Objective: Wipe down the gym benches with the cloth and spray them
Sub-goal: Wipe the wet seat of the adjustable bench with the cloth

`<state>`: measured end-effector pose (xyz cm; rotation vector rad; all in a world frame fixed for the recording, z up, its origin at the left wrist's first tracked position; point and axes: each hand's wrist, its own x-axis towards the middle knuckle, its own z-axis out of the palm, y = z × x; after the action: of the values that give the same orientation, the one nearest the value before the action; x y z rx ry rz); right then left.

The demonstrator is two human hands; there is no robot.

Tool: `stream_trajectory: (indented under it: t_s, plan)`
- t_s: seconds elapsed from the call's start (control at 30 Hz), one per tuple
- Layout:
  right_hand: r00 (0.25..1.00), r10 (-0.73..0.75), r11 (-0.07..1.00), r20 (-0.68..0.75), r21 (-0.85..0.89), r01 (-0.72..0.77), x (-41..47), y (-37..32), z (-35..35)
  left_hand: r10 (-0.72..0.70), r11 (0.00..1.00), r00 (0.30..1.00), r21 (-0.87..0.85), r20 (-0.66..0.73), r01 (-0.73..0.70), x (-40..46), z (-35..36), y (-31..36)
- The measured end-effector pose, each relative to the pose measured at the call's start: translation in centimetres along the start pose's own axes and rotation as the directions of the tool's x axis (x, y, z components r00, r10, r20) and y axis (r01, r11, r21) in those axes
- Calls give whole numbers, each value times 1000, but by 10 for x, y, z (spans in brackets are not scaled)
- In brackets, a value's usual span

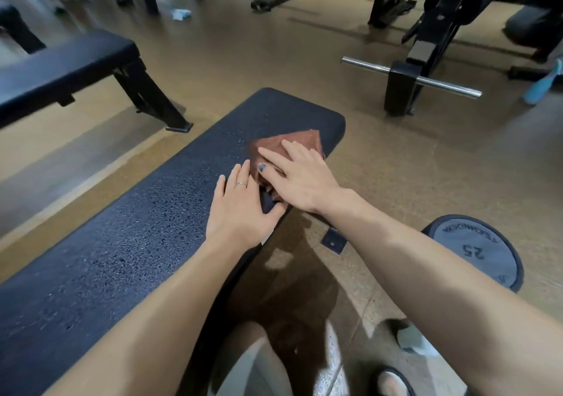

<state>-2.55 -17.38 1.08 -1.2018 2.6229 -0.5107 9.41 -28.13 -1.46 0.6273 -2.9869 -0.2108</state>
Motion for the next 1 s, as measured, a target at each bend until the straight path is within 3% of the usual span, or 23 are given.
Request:
stream_trajectory:
  t_s: [0.13, 0.37, 0.73, 1.0]
  plan:
    - [997, -76, 985, 8, -157, 76, 7, 4, 4, 12, 1000, 1000, 5, 4, -12, -1, 2, -3]
    - [979, -192, 968, -66, -178, 178, 29, 28, 10, 1, 1000, 1000, -1, -1, -1, 0, 3, -2]
    - [944, -315, 912, 94, -245, 328, 160, 52, -6, -61, 998, 998, -26, -17, 61, 0, 4, 0]
    - [866, -481, 852, 141, -158, 499, 58, 67, -9, -113, 993, 994, -32, 9, 113, 4, -1, 7]
